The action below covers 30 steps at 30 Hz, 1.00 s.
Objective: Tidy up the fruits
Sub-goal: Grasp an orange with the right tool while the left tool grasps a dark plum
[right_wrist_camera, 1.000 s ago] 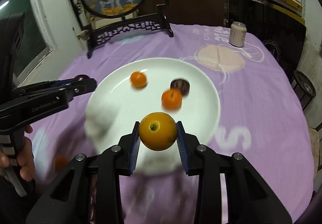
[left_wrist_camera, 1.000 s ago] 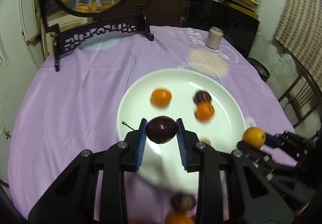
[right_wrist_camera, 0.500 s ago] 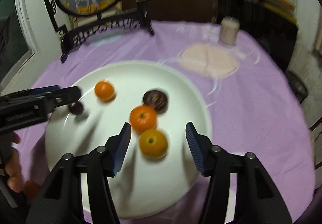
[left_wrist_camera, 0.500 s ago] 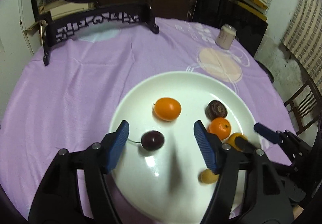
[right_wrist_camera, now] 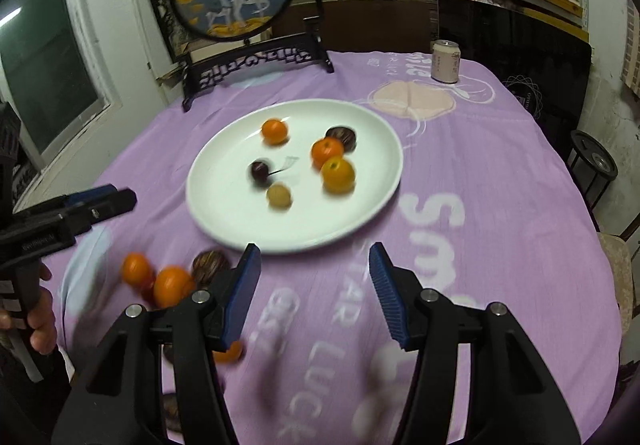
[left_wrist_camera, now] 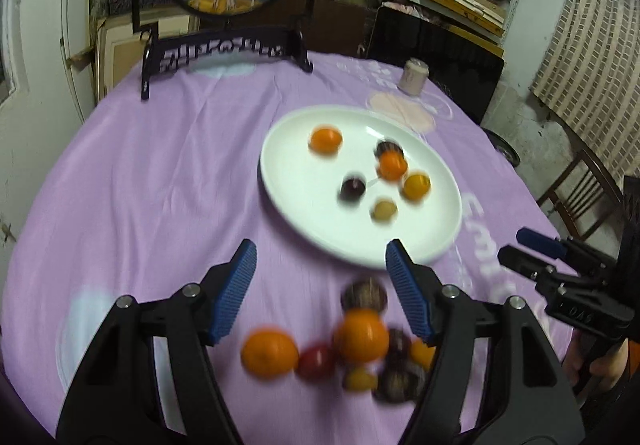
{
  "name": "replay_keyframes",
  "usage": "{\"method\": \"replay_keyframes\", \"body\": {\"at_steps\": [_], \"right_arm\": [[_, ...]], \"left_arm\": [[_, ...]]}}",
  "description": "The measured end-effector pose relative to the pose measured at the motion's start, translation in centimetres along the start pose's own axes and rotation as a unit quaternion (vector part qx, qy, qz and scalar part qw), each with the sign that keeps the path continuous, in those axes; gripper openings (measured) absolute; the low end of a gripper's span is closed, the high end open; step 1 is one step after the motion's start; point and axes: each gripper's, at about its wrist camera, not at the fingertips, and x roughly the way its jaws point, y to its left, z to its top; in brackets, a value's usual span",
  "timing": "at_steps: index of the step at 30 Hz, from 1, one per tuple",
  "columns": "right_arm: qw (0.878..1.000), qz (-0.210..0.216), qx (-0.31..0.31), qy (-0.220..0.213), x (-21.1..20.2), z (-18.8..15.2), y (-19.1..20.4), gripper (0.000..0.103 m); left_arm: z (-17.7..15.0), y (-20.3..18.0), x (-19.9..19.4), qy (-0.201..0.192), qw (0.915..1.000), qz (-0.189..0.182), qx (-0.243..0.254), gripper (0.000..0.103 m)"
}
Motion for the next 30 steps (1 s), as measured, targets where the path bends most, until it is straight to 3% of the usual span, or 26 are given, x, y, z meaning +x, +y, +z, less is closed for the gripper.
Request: {"method": "replay_keyframes", "body": {"at_steps": [6,12,17,19,21,25,30], "right_arm": [[1.0,0.005,-0.025,0.008,-1.1,-1.9,2.3,0.057],[0.997,0.025,-0.054,0.057,0.4,-4.8,4.6,0.061],[0.994,0.034,-0.056,0.087,2.8,-6.0,5.3,0.061],[0.993,0.044,-0.057,0.091,3.9,-6.0,5.7,0.057],[0.991,0.079,-0.053,0.096,5.4,-5.9,6.0,0.036],[0.993,0.049,-0.071,0.076,4.3,-5.8,6.4,0.035],[0.998,0.003,-0.035,0.049,1.6,-6.0,3.1,0.035]], "left_arm": [[-3.2,0.1,-1.9,0.008,1.0,0.002,0.006,0.069],[-7.0,1.3,-3.5,0.024,0.9996,0.004,0.011,0.069],[-9.6,1.4,-4.0,0.055,0.998,-0.03,0.005,0.069],[-10.2,0.7,-4.0,0.065,0.9969,-0.043,0.014,0.069],[-10.5,-0.1,-3.8,0.073,0.9955,-0.056,0.022,0.069],[-11.0,-2.0,-3.5,0.087,0.9926,-0.073,0.042,0.069],[-11.6,-5.0,-2.7,0.104,0.987,-0.096,0.076,0.077]]}}
